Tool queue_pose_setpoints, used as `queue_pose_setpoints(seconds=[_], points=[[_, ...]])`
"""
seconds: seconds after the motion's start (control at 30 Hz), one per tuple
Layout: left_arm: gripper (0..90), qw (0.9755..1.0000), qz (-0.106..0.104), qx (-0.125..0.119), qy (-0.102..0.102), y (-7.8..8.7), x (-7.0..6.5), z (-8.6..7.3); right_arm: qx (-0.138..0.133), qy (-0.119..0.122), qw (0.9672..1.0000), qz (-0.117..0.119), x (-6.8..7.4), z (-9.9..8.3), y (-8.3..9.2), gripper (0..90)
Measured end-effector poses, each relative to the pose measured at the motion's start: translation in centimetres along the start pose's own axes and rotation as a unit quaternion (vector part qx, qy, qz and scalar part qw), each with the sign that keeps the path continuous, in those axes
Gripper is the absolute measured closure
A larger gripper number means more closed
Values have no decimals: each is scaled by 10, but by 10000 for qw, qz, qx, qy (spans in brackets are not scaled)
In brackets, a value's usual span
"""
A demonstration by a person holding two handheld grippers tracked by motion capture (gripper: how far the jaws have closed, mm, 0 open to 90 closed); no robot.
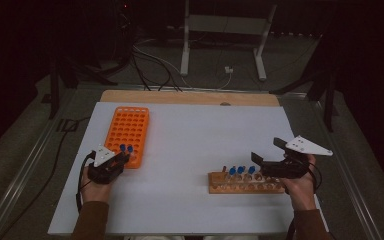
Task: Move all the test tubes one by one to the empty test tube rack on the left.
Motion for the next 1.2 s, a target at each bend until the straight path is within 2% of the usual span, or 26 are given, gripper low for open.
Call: queue_pose_setpoints(seconds=[0.27,0.5,0.63,0.73,0.83,0.87,0.97,1.1,1.2], points=[[764,10000,21,8,8,1,0,0,3,3,10000,11,1,0,-1,12],[593,9999,51,-10,104,5,2,-1,4,2,10000,15,1,0,-1,12],[435,9993,-38,-256,285,13,2,5,29,7,10000,31,1,-1,-1,12],[288,9978,-121,-447,470,19,2,10,74,-1,10000,63,0,-3,-1,12],[175,9962,-235,-580,611,25,2,14,114,19,9999,104,1,-5,-1,12],[161,9955,-290,-633,639,26,2,15,121,34,9998,131,1,-5,0,12],[53,9952,-291,-640,679,28,2,17,202,60,9996,172,2,-9,0,13],[17,9951,-249,-666,680,31,2,19,248,88,9993,267,5,-14,0,17],[18,9942,-254,-692,783,34,3,20,279,135,9988,370,9,-19,0,17]])
Point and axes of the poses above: each handheld gripper's, and its own axes: y roughly backward along the jaws, z roughly out of its top, x roughly to its left, the point moved 8 cm from there along -y, roughly forward along the jaws, and after that the axes turned 1 degree about y, right-handed, at the moved point
